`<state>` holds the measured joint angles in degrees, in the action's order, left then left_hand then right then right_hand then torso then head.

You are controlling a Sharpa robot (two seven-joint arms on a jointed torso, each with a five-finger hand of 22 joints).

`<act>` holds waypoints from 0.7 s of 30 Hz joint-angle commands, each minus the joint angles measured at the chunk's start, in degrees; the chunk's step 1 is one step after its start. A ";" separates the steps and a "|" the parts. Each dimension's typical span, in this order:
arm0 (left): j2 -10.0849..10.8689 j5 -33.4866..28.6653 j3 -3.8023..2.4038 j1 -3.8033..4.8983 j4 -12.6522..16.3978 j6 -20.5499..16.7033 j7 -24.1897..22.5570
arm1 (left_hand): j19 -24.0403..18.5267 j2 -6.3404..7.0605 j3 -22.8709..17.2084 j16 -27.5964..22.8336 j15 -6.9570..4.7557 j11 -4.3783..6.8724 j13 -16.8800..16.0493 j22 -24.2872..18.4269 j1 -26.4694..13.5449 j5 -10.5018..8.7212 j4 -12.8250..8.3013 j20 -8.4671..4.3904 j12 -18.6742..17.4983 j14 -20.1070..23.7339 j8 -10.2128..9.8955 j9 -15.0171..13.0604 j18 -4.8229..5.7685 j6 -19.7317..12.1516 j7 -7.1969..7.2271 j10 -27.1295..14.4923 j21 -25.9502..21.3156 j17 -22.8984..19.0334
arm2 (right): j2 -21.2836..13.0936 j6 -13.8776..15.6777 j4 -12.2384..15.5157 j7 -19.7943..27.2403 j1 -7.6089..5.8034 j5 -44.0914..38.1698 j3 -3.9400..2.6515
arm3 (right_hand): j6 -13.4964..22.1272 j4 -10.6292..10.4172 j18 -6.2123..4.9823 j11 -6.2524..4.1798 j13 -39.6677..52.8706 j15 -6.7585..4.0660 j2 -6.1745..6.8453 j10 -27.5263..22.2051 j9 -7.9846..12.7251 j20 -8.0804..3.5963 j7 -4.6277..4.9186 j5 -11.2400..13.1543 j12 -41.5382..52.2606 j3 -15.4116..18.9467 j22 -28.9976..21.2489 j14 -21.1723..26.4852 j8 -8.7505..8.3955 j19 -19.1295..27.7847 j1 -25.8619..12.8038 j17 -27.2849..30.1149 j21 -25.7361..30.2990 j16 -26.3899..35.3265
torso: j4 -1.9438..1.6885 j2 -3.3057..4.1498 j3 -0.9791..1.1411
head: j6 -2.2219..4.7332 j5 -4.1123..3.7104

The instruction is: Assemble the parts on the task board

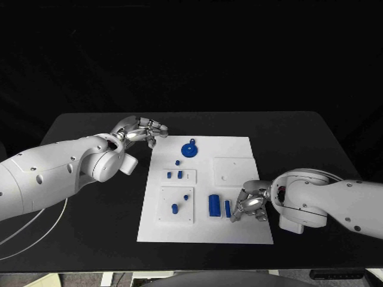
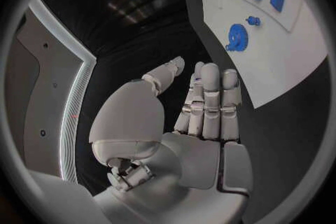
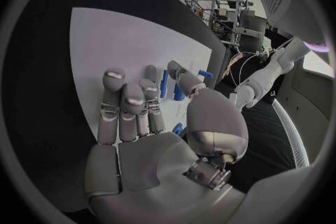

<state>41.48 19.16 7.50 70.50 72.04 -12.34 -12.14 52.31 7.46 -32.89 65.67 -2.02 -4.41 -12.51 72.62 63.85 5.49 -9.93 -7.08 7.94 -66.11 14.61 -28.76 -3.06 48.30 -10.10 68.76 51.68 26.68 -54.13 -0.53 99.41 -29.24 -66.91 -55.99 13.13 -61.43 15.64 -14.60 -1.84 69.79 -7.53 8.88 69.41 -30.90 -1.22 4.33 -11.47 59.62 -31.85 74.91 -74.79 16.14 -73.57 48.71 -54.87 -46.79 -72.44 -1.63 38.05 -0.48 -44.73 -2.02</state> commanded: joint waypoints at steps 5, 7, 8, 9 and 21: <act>-0.21 -0.16 -0.03 -0.01 -0.11 0.52 -0.55 | 0.01 -0.24 -0.08 -0.20 0.05 -0.09 0.01 0.07 0.09 0.28 0.21 -0.47 0.23 -0.35 0.31 0.07 -2.50 -0.39 -0.04 -0.22 -0.24 0.11 | -0.81 1.43 -0.99 3.07 0.21 1.92 0.16 | 1.33 -0.30 -0.40 0.23 -0.05 -0.17 0.01 -0.15 0.26 -0.20 0.46 0.52 -0.13 0.85 0.49 -0.21 -0.68 0.17 -1.15 -0.08 0.24 0.23 | -0.02 -0.12 -0.09 | 0.92 -0.22; -0.29 -1.38 -0.03 0.00 -0.41 0.38 -0.72 | 0.00 -0.20 -0.04 -0.21 0.06 -0.09 0.00 0.08 0.05 0.26 0.22 -0.46 0.24 -0.34 0.32 0.07 -2.49 -0.39 -0.05 -0.21 -0.24 0.12 | -1.19 2.02 -1.37 5.12 -0.18 2.74 0.12 | 1.42 -0.33 -0.40 0.27 -0.03 -0.13 0.12 -0.19 0.27 -0.22 0.51 0.37 -0.12 1.07 0.48 -0.19 -0.72 0.20 -1.29 -0.08 0.28 0.25 | 0.01 -0.21 -0.10 | 1.54 -0.37; -0.29 -1.86 -0.03 0.00 -0.49 0.35 -0.81 | 0.00 -0.18 -0.03 -0.21 0.06 -0.09 0.00 0.09 0.04 0.25 0.22 -0.46 0.25 -0.34 0.33 0.07 -2.48 -0.38 -0.04 -0.21 -0.24 0.12 | -1.26 2.33 -1.60 5.98 -0.61 3.14 0.07 | 1.48 -0.29 -0.40 0.28 -0.02 -0.11 0.19 -0.22 0.28 -0.24 0.53 0.23 -0.11 1.18 0.48 -0.18 -0.74 0.22 -1.32 -0.08 0.29 0.27 | 0.02 -0.23 -0.11 | 2.01 -0.41; -0.21 -2.29 -0.03 0.01 -0.56 0.30 -0.87 | 0.00 -0.15 -0.01 -0.22 0.06 -0.09 0.00 0.09 0.03 0.24 0.22 -0.46 0.26 -0.34 0.35 0.07 -2.48 -0.37 -0.04 -0.20 -0.25 0.12 | -1.23 3.09 -2.11 7.38 -1.33 3.98 0.00 | 1.55 -0.24 -0.40 0.31 0.00 -0.09 0.21 -0.25 0.28 -0.26 0.55 0.07 -0.10 1.34 0.47 -0.17 -0.77 0.24 -1.35 -0.08 0.32 0.29 | 0.03 -0.26 -0.12 | 2.28 -0.45; 0.03 -8.79 -0.11 1.44 -3.16 -0.44 -2.73 | -0.48 0.22 -0.06 -1.28 0.10 -0.08 -0.07 0.09 0.32 -0.05 -0.11 -0.38 0.46 0.62 0.75 0.05 -2.37 0.03 0.05 0.04 -0.64 -0.22 | 4.17 9.90 -19.55 31.01 -7.58 24.41 -2.12 | 3.93 0.94 -0.40 0.92 0.10 0.37 -0.76 -1.57 0.28 -0.63 1.23 -2.11 -0.36 2.68 0.35 0.55 -1.67 1.42 0.28 0.17 1.15 1.13 | 0.17 -1.75 -0.39 | 7.97 -0.52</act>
<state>41.49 14.49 7.48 71.67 69.08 -12.49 -12.93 52.21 7.46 -32.89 64.52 -1.91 -4.39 -12.51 72.67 63.85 5.49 -9.94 -6.97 8.20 -65.76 15.15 -28.77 -3.07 48.30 -10.10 68.77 51.23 26.57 -50.52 5.85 81.54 -9.45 -74.38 -41.27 11.06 -58.38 16.46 -13.79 -0.90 69.86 -7.18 8.33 68.01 -30.59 -1.89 4.90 -13.48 59.51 -29.16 74.91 -74.43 14.79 -72.37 48.71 -54.77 -45.71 -71.37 -1.49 36.95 -0.78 -37.84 -2.61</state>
